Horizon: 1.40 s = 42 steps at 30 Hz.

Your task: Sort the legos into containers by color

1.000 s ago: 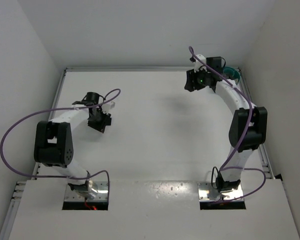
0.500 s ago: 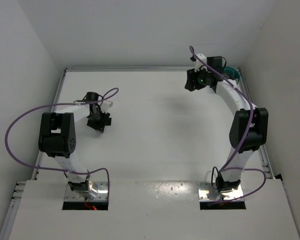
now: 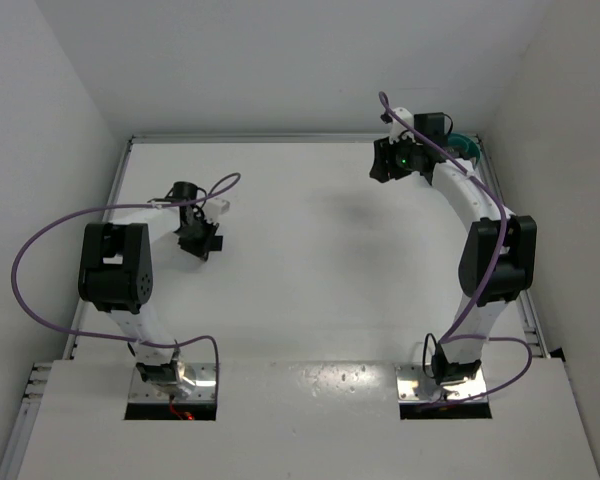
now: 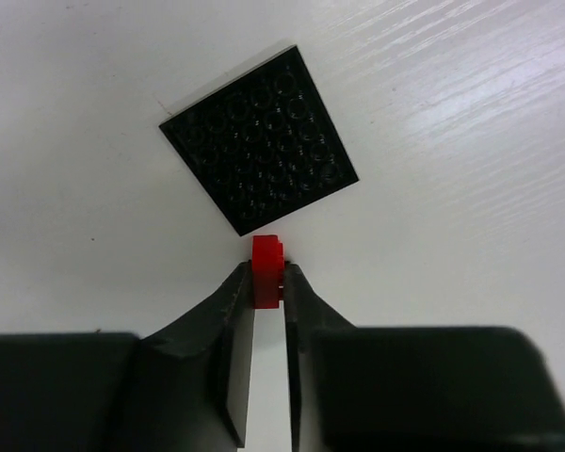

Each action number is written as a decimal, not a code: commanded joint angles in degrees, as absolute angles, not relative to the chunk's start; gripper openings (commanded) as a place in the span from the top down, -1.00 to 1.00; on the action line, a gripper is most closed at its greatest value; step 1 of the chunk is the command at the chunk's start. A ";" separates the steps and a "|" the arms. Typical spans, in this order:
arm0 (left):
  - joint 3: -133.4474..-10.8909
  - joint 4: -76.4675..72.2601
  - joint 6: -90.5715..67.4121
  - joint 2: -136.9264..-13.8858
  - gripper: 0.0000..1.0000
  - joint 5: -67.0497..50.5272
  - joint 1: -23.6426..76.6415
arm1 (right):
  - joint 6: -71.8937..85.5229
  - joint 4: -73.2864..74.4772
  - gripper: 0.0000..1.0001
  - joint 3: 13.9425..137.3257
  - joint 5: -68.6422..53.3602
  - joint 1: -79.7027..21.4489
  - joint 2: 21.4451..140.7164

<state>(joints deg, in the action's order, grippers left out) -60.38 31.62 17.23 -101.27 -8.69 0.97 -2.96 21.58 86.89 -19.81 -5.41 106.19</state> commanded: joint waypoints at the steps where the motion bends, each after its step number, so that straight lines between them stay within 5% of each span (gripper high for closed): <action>1: -61.79 31.11 17.84 -102.21 0.64 -12.30 0.35 | -3.25 20.30 -0.01 86.67 -21.53 -5.63 104.15; 7: -65.12 34.09 15.92 -98.44 0.89 -27.04 -2.54 | -2.73 17.59 -0.01 85.61 -24.87 -7.29 103.01; 16: -79.98 31.40 -10.84 -107.74 0.89 -75.63 -4.48 | 7.55 -4.38 -0.06 76.02 -40.06 -13.17 99.22; 23: -77.08 20.66 -23.09 -108.46 0.84 -82.87 -3.96 | 7.48 -9.31 -0.06 76.29 -42.19 -20.38 100.02; 27: -74.63 17.32 -27.41 -108.98 0.82 -86.04 -3.43 | 4.84 -9.84 -0.51 76.29 -39.30 -24.07 101.07; 30: -74.09 17.31 -28.73 -108.98 0.82 -87.96 -3.43 | 1.06 -9.06 -0.49 77.61 -41.30 -26.27 101.69; 33: -73.56 17.31 -29.27 -108.98 0.82 -88.86 -3.43 | -3.33 -7.83 -0.21 77.61 -46.56 -28.29 101.69; 42: -71.63 17.31 -29.79 -106.35 0.79 -90.88 0.08 | -19.04 -6.96 -0.29 73.29 -52.56 -33.13 99.92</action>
<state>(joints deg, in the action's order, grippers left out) -72.42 18.41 -29.26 -108.97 -83.70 -0.91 -9.74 -6.28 72.69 -48.03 -32.08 101.25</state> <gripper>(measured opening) 0.186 0.646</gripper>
